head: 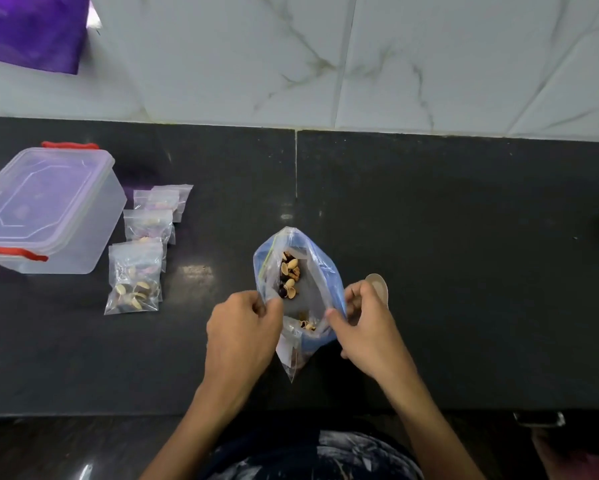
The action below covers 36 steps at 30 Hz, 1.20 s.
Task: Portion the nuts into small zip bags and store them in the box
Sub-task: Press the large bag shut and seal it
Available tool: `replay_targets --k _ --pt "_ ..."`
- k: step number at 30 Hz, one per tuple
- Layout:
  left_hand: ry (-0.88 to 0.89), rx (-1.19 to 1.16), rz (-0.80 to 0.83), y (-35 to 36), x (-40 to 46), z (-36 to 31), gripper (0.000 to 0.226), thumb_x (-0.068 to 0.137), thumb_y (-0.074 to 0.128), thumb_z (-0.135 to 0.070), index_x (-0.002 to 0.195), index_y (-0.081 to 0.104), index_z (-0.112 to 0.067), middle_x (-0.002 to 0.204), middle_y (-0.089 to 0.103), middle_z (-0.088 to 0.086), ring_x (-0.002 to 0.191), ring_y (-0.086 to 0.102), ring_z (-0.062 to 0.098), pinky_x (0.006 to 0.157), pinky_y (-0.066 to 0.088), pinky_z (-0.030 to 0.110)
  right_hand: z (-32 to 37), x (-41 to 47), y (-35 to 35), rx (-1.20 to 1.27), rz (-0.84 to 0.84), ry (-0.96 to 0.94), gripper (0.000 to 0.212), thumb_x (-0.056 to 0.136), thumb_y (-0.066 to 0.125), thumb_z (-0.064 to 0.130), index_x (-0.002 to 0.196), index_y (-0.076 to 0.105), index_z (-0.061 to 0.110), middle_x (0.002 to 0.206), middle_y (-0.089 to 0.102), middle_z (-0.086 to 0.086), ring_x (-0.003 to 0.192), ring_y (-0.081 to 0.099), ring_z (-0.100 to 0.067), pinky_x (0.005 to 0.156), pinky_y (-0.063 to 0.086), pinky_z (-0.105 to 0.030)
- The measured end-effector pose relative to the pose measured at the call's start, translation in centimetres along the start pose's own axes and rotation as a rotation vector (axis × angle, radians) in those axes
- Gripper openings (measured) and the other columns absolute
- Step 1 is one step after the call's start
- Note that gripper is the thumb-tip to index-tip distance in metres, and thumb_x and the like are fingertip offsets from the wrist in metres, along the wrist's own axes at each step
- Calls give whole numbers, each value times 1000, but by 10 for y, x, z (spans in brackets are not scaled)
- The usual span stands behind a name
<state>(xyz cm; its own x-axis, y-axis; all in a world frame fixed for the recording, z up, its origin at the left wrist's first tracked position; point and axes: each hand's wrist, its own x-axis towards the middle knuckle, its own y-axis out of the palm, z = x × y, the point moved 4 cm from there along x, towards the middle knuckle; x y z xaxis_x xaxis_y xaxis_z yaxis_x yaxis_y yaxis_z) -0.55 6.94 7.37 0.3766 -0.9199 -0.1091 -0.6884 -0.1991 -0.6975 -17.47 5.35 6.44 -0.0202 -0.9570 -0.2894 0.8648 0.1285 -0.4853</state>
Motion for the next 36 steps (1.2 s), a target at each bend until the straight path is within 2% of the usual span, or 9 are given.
replay_targets --k 3,6,10,14,20,23,30,33,36 --pt "-144 37 269 7 0 7 52 85 53 -55 61 53 -9 56 67 7 50 63 20 53 50 29 -3 -5 5 206 231 208 44 82 71 33 112 40 24 94 59 1 79 65 -11 55 55 -20" --pt "-227 -103 565 20 -6 10 45 93 50 -39 63 59 -7 46 63 1 41 61 14 44 48 23 -8 -9 15 295 331 289 51 80 74 29 117 38 23 102 64 -6 78 69 -12 63 55 -23" --pt "-119 -35 374 19 -10 3 44 90 53 -27 49 52 -11 43 58 1 39 54 14 42 42 23 0 -11 20 142 266 190 40 84 68 23 111 38 25 94 63 0 61 64 -5 54 51 -21" --pt "-13 96 152 8 -15 -2 44 85 54 -34 50 37 -14 47 42 -3 45 41 14 46 31 28 9 -14 15 -114 188 74 36 83 64 38 106 37 28 93 59 8 82 63 -10 75 55 -37" --pt "-456 -724 453 20 4 20 37 91 48 -47 88 59 -11 90 70 10 80 67 23 68 54 37 1 3 3 156 298 255 66 74 35 78 107 61 27 102 69 3 97 63 -13 88 50 -34" --pt "-549 -942 501 24 21 25 44 93 45 -47 97 62 -7 89 70 12 81 65 26 76 53 39 -9 30 2 497 335 393 70 92 25 65 110 66 12 107 71 -11 107 64 -28 99 46 -44" --pt "-589 -1043 726 30 28 21 43 85 60 -35 113 65 -2 98 72 15 82 71 23 62 58 34 11 40 7 696 491 326 30 85 63 21 108 67 1 101 70 -16 95 67 -26 91 53 -40" --pt "-491 -923 697 30 30 22 31 90 59 -28 107 65 -2 98 71 16 81 70 23 67 57 37 12 38 11 479 401 246 20 88 64 15 107 65 10 102 71 -10 95 68 -21 83 56 -33" --pt "-287 -562 435 19 38 23 16 93 58 -21 93 60 -5 83 68 12 66 66 18 60 55 33 12 40 3 -2 84 31 8 87 59 9 89 58 17 83 65 -1 82 64 -17 72 55 -33"
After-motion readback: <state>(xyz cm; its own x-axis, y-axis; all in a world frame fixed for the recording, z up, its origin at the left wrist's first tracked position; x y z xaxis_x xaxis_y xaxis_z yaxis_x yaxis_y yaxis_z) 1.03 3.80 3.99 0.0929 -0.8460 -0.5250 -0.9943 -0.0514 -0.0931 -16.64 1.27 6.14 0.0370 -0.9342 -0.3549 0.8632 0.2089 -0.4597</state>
